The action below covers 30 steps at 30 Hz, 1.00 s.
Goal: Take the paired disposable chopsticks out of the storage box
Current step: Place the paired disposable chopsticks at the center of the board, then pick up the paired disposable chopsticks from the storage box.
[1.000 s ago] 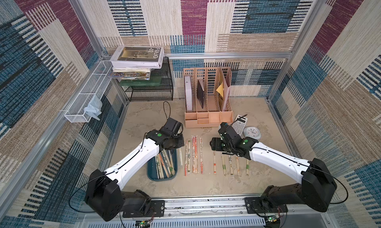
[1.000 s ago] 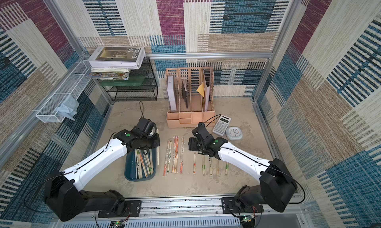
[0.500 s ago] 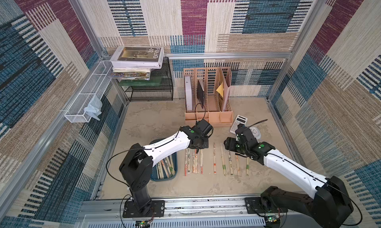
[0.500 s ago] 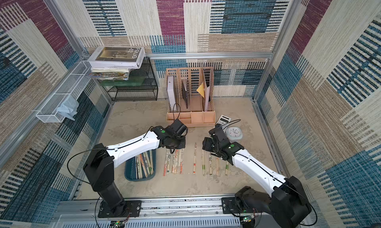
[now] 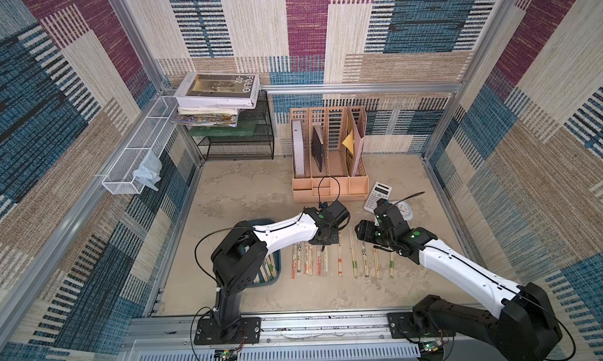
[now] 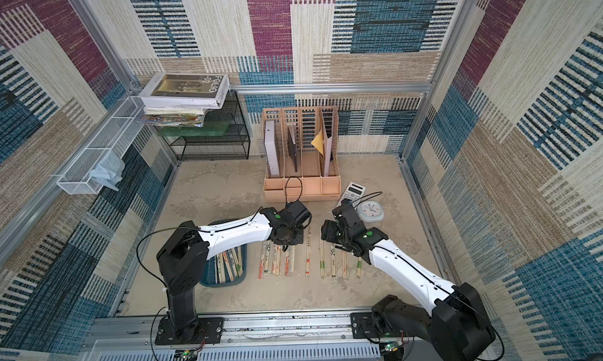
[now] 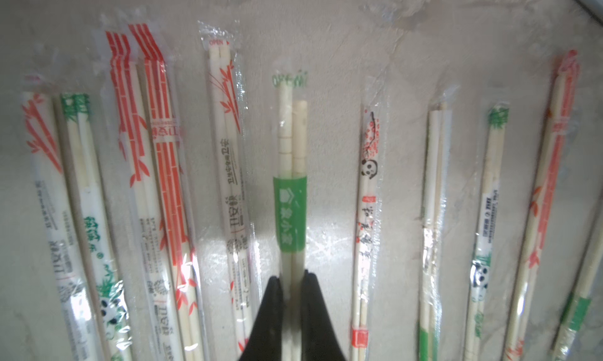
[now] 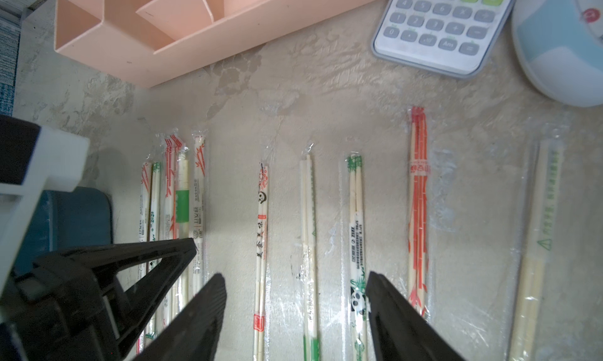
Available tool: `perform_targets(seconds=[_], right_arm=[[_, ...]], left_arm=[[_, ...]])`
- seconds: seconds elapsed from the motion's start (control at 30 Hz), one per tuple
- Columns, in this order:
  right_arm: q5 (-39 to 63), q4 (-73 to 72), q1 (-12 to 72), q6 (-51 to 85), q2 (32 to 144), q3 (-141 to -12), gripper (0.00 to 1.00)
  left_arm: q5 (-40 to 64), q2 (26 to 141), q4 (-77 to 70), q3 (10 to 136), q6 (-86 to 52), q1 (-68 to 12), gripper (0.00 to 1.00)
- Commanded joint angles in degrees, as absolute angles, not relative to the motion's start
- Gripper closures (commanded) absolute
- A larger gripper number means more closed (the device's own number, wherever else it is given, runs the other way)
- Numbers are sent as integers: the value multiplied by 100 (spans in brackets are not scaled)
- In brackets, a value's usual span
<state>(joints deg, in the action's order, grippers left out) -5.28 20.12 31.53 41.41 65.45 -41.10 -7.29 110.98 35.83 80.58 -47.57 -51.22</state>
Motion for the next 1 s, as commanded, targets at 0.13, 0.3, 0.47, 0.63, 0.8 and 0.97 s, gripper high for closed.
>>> perform_targets(seconds=[0.13, 0.3, 0.47, 0.63, 0.8, 0.97], right_arm=[[-493, 2045, 3207, 4096, 6592, -4201, 28], [-515, 2083, 3211, 4070, 6618, -4280, 28], [-484, 2089, 3255, 4069, 6661, -4383, 28], [-510, 2109, 3422, 4067, 6722, -4561, 28], [-671, 2118, 3824, 4075, 6987, -4873, 28], [-834, 2126, 4243, 4103, 7323, -5165, 28]], left_arm=[[-752, 11250, 3599, 8207, -4907, -5123, 76], [-735, 11211, 3656, 8279, -4800, -5124, 50], [-919, 10830, 3853, 8363, -4668, -5116, 44], [-1564, 10029, 4131, 8077, -4510, -5007, 33], [-1854, 9182, 4244, 7377, -4426, -4594, 29], [-1880, 8301, 4294, 6528, -4353, -3973, 29]])
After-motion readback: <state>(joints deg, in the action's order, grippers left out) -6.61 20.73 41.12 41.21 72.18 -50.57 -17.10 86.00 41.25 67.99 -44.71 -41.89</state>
